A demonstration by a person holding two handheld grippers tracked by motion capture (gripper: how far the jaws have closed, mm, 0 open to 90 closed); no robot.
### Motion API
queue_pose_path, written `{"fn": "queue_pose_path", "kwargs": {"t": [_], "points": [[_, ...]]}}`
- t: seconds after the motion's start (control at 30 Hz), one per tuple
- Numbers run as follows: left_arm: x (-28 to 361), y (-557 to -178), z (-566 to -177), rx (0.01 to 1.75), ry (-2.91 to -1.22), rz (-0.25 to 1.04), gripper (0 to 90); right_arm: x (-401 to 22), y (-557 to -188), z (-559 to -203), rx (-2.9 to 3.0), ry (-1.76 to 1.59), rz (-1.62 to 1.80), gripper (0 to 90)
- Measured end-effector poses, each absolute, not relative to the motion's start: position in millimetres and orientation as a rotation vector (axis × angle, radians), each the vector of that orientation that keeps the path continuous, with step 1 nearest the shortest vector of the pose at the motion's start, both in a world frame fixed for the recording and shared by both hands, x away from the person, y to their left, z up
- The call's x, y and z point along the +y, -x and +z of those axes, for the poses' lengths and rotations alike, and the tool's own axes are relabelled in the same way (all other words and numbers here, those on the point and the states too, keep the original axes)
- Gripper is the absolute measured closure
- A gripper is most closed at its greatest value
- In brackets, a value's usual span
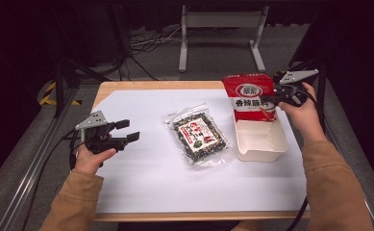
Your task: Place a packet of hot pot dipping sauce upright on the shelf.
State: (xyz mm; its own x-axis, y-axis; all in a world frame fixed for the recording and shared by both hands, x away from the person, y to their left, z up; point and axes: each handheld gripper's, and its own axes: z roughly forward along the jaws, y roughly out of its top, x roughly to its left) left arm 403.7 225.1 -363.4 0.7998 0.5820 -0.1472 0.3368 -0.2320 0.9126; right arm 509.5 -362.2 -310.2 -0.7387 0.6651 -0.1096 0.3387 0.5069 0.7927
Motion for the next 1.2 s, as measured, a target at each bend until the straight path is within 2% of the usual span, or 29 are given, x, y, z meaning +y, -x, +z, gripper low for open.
{"fn": "queue_pose_path", "kwargs": {"t": [0.1, 0.2, 0.83, 0.9, 1.03, 1.2], "points": [[225, -404, -364, 0.704, -1.842, 0.264, 30.7, -364, -509, -313, 2.365, -0.849, 1.083, 86.6], [226, -404, -363, 0.698, -1.842, 0.268, 30.6, -362, -509, -321, 2.415, -0.868, 0.914, 87.5], [222, -405, -366, 0.724, -1.856, 0.277, 29.2, -375, -508, -339, 2.396, -0.995, 0.962, 87.1], [221, -406, -367, 0.733, -1.862, 0.291, 28.0, -376, -508, -339, 2.382, -1.011, 0.974, 81.8], [218, -407, -368, 0.729, -1.868, 0.301, 27.3, -377, -505, -338, 2.322, -1.070, 1.000, 60.2], [214, -409, -369, 0.718, -1.875, 0.307, 27.7, -381, -500, -335, 2.268, -1.104, 1.033, 43.8]]}}
